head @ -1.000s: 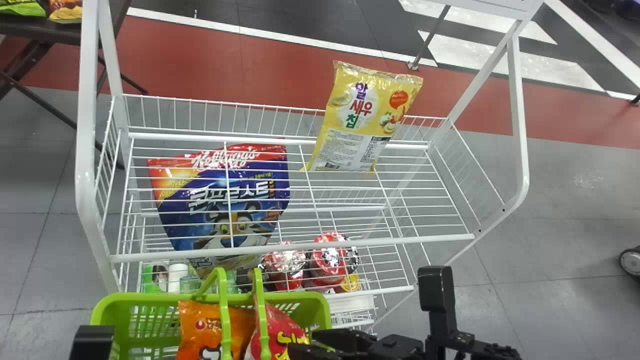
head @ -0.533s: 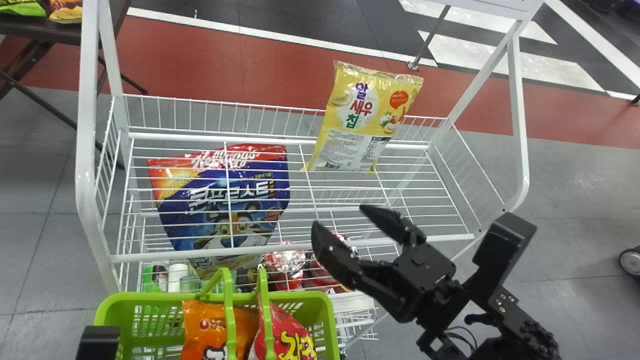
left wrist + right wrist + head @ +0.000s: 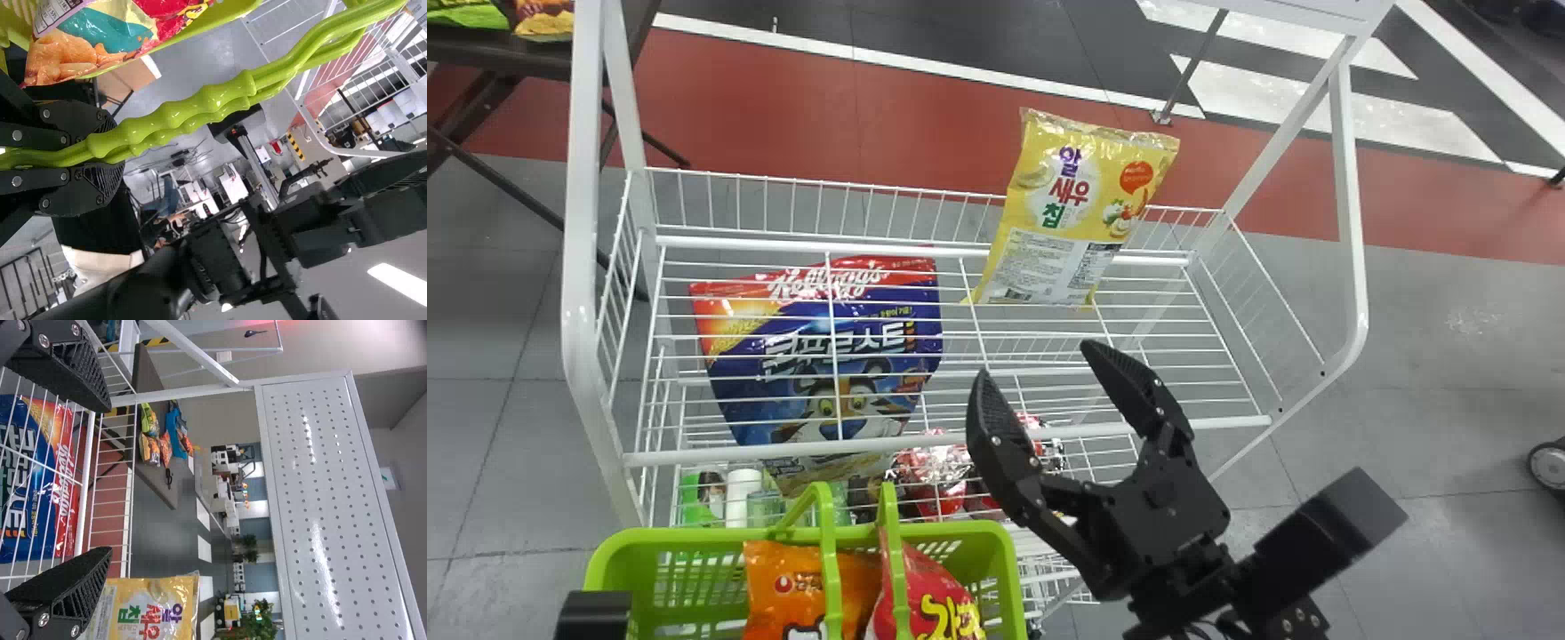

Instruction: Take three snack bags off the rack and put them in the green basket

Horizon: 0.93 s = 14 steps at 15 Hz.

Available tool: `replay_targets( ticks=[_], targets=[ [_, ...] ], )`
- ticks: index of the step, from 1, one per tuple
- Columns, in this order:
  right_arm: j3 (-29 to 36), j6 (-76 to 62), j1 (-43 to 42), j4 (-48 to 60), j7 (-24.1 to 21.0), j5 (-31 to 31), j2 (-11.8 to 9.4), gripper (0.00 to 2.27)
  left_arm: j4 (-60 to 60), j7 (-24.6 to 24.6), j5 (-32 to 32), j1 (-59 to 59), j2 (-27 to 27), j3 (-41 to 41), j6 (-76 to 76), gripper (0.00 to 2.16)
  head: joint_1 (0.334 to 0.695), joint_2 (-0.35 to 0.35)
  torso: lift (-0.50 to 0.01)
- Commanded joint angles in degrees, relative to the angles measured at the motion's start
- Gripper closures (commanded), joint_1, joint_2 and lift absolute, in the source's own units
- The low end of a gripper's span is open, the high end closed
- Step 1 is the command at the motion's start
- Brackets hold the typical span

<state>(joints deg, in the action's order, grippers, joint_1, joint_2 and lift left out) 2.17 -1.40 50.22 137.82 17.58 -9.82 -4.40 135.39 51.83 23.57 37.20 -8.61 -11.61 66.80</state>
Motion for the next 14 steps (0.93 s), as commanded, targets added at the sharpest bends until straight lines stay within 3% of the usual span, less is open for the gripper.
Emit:
replay_targets(
  ticks=[1, 14],
  targets=[
    [2.23, 1.01, 2.25, 0.78, 0.17, -1.87, -0.08, 0.07, -0.04, 0.11, -0.02, -0.02, 0.0, 0.01, -0.22, 1.16, 0.695, -0.35, -0.022],
    [3.11, 1.19, 3.92, 1.75, 0.0, -2.66, 0.18, 0.08, -0.13, 0.55, 0.07, 0.16, 0.0, 0.1, -0.22, 1.16, 0.695, -0.35, -0.022]
  ],
)
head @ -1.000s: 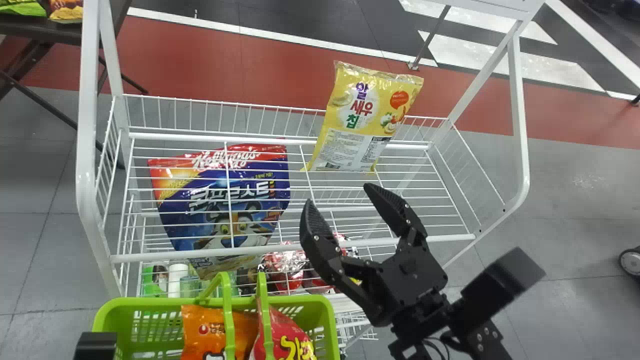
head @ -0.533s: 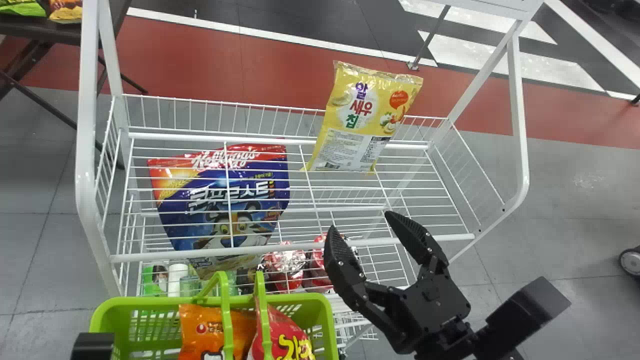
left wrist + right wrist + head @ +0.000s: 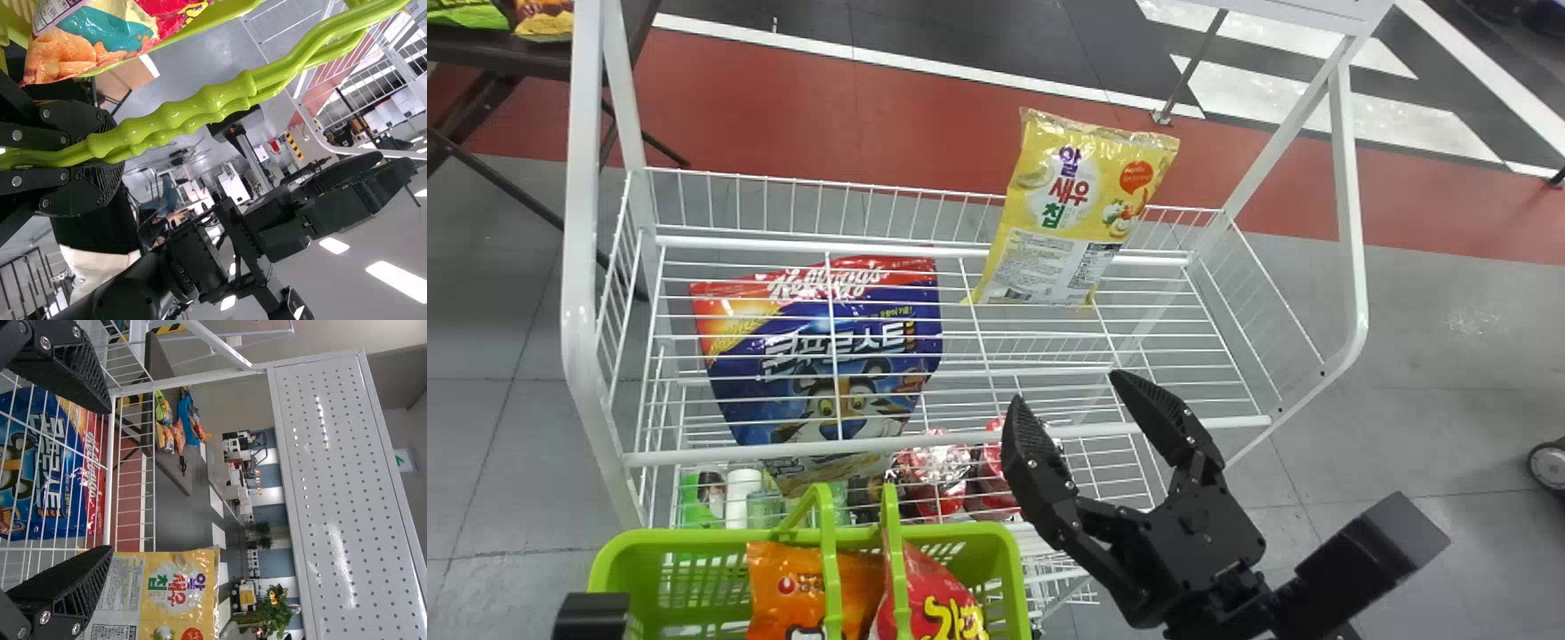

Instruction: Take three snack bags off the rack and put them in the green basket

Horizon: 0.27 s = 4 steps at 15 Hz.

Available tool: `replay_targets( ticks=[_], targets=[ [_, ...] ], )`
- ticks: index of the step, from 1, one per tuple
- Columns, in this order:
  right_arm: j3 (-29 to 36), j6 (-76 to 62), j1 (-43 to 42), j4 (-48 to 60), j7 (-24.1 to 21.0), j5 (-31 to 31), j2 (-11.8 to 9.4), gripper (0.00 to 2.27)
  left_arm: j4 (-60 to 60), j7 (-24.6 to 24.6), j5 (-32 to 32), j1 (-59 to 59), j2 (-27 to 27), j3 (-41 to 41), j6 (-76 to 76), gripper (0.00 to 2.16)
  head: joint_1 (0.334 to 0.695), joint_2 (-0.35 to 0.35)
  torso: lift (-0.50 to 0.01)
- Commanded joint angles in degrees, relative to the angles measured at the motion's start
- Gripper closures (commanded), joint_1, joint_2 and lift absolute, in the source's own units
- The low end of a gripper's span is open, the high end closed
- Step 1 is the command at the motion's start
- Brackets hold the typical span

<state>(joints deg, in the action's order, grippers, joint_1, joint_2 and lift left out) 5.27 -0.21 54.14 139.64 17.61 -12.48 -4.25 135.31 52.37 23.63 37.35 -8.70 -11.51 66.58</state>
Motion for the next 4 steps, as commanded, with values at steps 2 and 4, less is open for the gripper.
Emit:
replay_targets(
  ticks=[2, 4],
  targets=[
    [0.0, 0.0, 0.0, -0.07, -0.04, 0.0, 0.12, 0.08, -0.13, 0.19, 0.01, 0.01, 0.08, 0.0, 0.0, 1.16, 0.695, -0.35, -0.022],
    [0.0, -0.18, 0.0, -0.16, 0.05, 0.0, 0.29, 0.09, -0.04, 0.28, -0.08, 0.27, 0.0, 0.0, 0.0, 1.16, 0.695, -0.35, -0.022]
  ],
)
